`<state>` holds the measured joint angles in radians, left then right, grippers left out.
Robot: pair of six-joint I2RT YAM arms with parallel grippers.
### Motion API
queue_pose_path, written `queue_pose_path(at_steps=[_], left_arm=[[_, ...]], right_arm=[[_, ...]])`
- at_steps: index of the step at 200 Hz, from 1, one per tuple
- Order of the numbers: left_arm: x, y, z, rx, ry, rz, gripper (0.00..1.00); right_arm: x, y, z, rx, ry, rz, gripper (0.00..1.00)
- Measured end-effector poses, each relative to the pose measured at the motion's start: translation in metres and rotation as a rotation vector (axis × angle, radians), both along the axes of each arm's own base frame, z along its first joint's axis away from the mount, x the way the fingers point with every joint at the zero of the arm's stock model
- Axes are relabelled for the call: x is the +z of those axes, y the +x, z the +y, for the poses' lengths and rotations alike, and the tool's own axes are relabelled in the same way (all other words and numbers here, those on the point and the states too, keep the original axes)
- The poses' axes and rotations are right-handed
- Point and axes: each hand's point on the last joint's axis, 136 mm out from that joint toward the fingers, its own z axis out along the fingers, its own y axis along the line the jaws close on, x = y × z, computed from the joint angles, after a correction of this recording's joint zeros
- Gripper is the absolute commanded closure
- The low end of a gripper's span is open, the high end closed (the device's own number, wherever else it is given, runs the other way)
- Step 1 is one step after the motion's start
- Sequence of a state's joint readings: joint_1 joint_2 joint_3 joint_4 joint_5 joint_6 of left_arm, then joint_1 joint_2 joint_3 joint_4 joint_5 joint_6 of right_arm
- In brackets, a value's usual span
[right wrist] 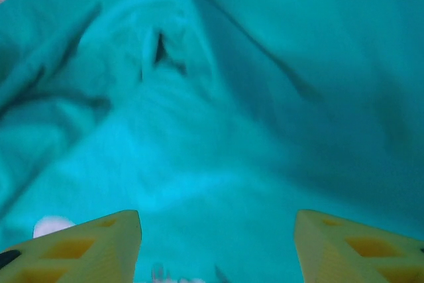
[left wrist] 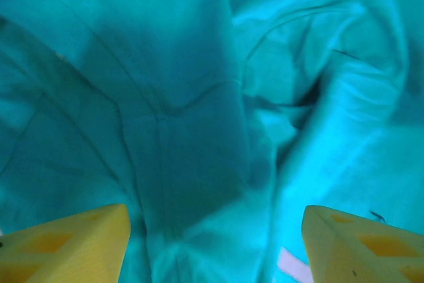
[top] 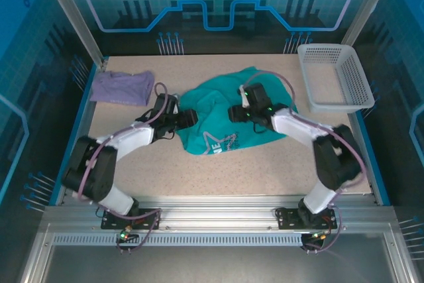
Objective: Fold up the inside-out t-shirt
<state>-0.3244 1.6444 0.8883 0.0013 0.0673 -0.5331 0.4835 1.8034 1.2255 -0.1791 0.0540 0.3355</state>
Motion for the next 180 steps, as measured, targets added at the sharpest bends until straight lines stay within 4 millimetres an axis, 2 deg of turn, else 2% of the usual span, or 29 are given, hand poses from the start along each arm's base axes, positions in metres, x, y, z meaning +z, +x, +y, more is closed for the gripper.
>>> queue_pose_path(at_steps=[12,24,46,60,80,101,118,133,146,156,162,180], left_arm=[[-0.012,0.008,-0.004,-0.002,-0.013,0.033,0.47],[-0.022,0.011,-0.009,-0.011,-0.033,0.061,0.59],[-0.028,0.009,-0.016,-0.04,-0.059,0.082,0.8],[-0.024,0.009,-0.019,-0.052,-0.079,0.067,0.9],[-0.016,-0.006,-0.019,-0.071,-0.107,0.036,0.96],[-0.002,-0.04,-0.015,-0.096,-0.132,0.001,0.96],[0.008,-0.073,-0.019,-0.141,-0.148,-0.032,0.95],[0.009,-0.105,-0.028,-0.199,-0.152,-0.05,0.95],[0.006,-0.133,-0.034,-0.253,-0.155,-0.057,0.93],[0.006,-0.149,-0.035,-0.281,-0.153,-0.07,0.88],[0.007,-0.156,-0.035,-0.292,-0.152,-0.081,0.81],[0.019,-0.167,-0.032,-0.313,-0.134,-0.149,0.63]], right_arm=[[-0.009,0.022,0.013,0.005,-0.002,0.016,0.38],[-0.019,0.038,0.022,0.01,-0.014,0.037,0.46],[-0.04,0.058,0.031,0.016,-0.042,0.089,0.76],[-0.047,0.061,0.031,0.025,-0.053,0.111,0.9],[-0.047,0.055,0.024,0.042,-0.059,0.124,0.97],[-0.025,0.028,0.013,0.078,-0.045,0.113,0.98],[0.014,-0.002,0.006,0.115,-0.001,0.068,0.99],[0.051,-0.03,0.001,0.146,0.059,0.001,0.99],[0.068,-0.057,-0.005,0.17,0.096,-0.03,0.99],[0.069,-0.078,-0.008,0.19,0.112,-0.032,1.0],[0.066,-0.088,-0.01,0.197,0.118,-0.025,1.0],[0.044,-0.118,-0.016,0.223,0.12,0.022,1.0]])
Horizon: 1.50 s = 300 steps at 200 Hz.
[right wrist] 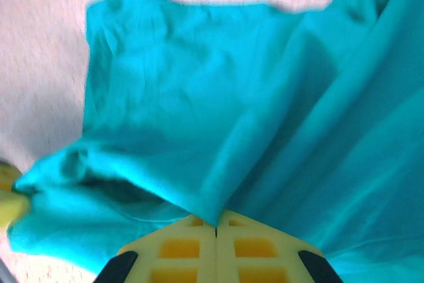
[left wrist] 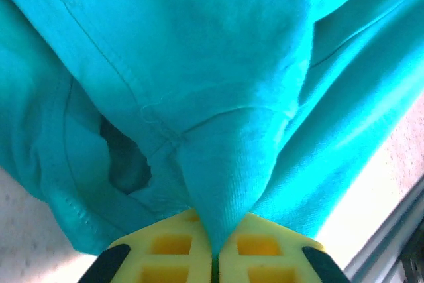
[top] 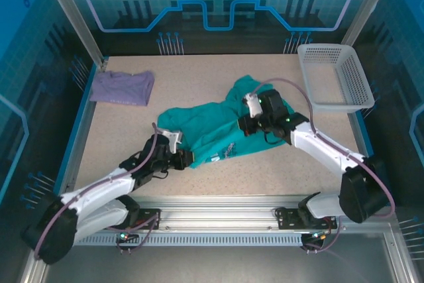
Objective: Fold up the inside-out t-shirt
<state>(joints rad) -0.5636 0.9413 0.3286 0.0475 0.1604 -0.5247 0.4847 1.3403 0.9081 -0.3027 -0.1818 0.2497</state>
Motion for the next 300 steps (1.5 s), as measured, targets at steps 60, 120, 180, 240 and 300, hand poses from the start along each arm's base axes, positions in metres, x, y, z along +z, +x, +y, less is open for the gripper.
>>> queue_pose_path(at_steps=[60,120,180,240,300], left_arm=[[0.032,0.022,-0.016,-0.093,0.213,-0.217,0.41],[0.002,0.068,-0.061,-0.293,0.486,-0.267,0.37],[-0.022,0.088,-0.09,-0.403,0.529,-0.253,0.45],[-0.029,0.103,-0.113,-0.461,0.521,-0.251,0.83],[-0.003,0.087,-0.119,-0.47,0.36,-0.228,1.0]], right_arm=[[-0.017,-0.023,-0.005,0.047,-0.008,0.036,1.0],[-0.014,-0.024,-0.004,0.062,-0.008,0.024,1.0],[-0.008,-0.024,-0.005,0.063,0.001,0.008,1.0],[-0.008,-0.025,-0.008,0.067,-0.006,-0.002,1.0],[-0.002,-0.022,-0.014,0.045,-0.02,-0.031,0.99]])
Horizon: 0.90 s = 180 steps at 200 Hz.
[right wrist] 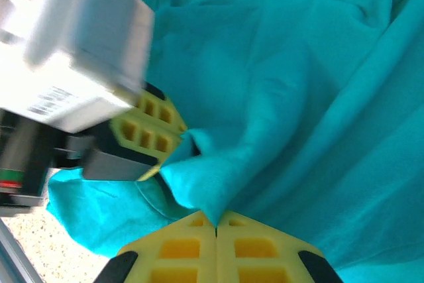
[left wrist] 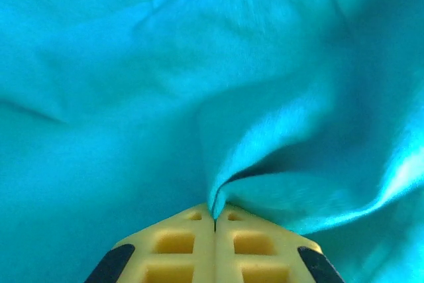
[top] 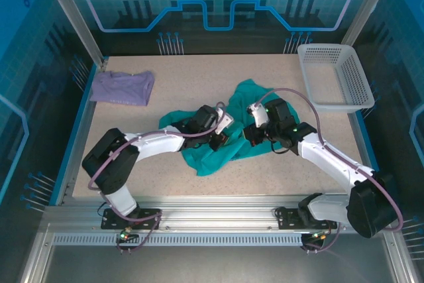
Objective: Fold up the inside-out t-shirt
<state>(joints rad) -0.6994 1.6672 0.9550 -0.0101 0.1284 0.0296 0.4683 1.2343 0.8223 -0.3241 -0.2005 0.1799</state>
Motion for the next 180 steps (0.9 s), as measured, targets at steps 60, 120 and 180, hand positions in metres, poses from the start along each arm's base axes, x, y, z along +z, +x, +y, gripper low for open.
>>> queue_pose_path(at_steps=[60,120,180], left_arm=[[0.056,-0.015,0.02,0.104,-0.207,0.013,1.0],[0.099,-0.023,0.025,0.212,-0.364,0.07,1.0],[0.099,-0.028,0.029,0.25,-0.377,0.123,1.0]], right_arm=[[-0.003,0.006,-0.012,-0.062,-0.062,-0.008,0.68],[0.02,-0.018,-0.006,-0.087,-0.113,-0.071,0.51],[0.018,-0.061,0.024,0.044,-0.081,-0.192,0.28]])
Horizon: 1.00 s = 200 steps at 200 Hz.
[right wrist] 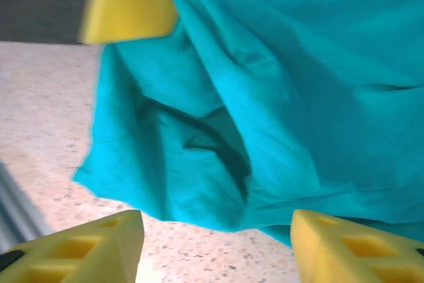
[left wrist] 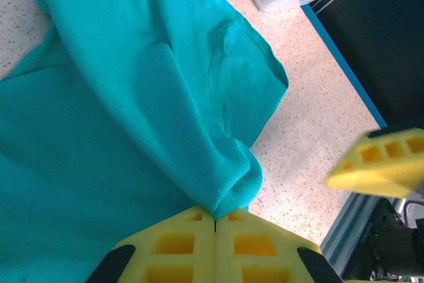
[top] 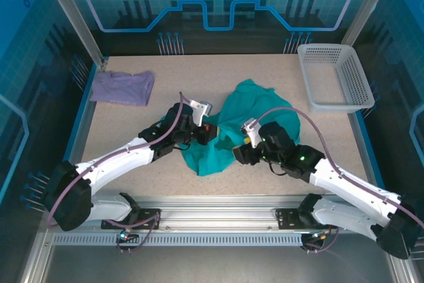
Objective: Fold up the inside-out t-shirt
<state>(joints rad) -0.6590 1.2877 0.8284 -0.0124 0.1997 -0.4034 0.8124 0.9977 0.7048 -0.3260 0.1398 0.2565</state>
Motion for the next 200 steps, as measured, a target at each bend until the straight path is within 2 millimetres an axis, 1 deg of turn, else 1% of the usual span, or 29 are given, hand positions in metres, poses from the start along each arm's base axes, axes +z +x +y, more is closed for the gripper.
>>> queue_pose_path(at_steps=[7,19,37,48,54,57,67,77,86,101,113,124,142,169,183,193,200], left_arm=[[0.001,-0.001,0.001,0.002,-0.002,0.004,1.0],[0.003,-0.002,0.001,0.005,-0.008,0.004,1.0],[0.009,-0.003,0.002,0.006,-0.019,-0.005,1.0],[0.013,-0.004,0.003,0.004,-0.026,-0.012,1.0],[0.015,-0.005,0.003,0.003,-0.029,-0.015,1.0],[0.016,-0.005,0.003,0.003,-0.031,-0.018,1.0],[0.019,-0.006,0.004,0.003,-0.035,-0.023,1.0],[0.022,-0.007,0.005,0.003,-0.037,-0.027,1.0],[0.022,-0.009,0.006,0.003,-0.035,-0.026,1.0],[0.021,-0.009,0.008,0.008,-0.027,-0.025,1.0],[0.019,-0.008,0.01,0.017,-0.018,-0.021,1.0],[0.017,-0.005,0.014,0.032,-0.009,-0.019,1.0],[0.014,0.003,0.023,0.077,0.012,-0.018,1.0],[0.006,0.018,0.037,0.15,0.049,-0.018,1.0],[0.001,0.024,0.037,0.159,0.066,-0.01,1.0],[-0.001,0.028,0.035,0.154,0.076,-0.008,1.0],[-0.002,0.029,0.033,0.148,0.079,-0.004,1.0]], right_arm=[[-0.007,0.006,-0.001,-0.021,-0.031,-0.006,0.25],[-0.018,0.018,-0.003,-0.051,-0.081,-0.023,0.23],[-0.034,0.032,-0.001,-0.074,-0.127,-0.029,0.24],[-0.044,0.043,-0.001,-0.095,-0.136,-0.024,0.26],[-0.049,0.05,-0.002,-0.106,-0.136,-0.015,0.3],[-0.052,0.053,-0.003,-0.109,-0.137,-0.012,0.33],[-0.058,0.062,-0.005,-0.123,-0.12,0.007,0.49],[-0.06,0.067,-0.004,-0.108,-0.102,0.01,0.61],[-0.057,0.069,0.001,-0.09,-0.066,0.017,0.72],[-0.05,0.068,0.011,-0.035,-0.012,0.021,0.86],[-0.045,0.064,0.018,0.017,0.035,0.035,0.94],[-0.038,0.059,0.021,0.058,0.072,0.042,0.99],[-0.022,0.05,0.022,0.114,0.14,0.049,1.0],[0.008,0.029,0.021,0.217,0.25,0.038,1.0],[0.02,0.019,0.023,0.274,0.297,0.034,1.0],[0.024,0.014,0.025,0.304,0.314,0.037,1.0],[0.023,0.012,0.025,0.314,0.314,0.046,0.96]])
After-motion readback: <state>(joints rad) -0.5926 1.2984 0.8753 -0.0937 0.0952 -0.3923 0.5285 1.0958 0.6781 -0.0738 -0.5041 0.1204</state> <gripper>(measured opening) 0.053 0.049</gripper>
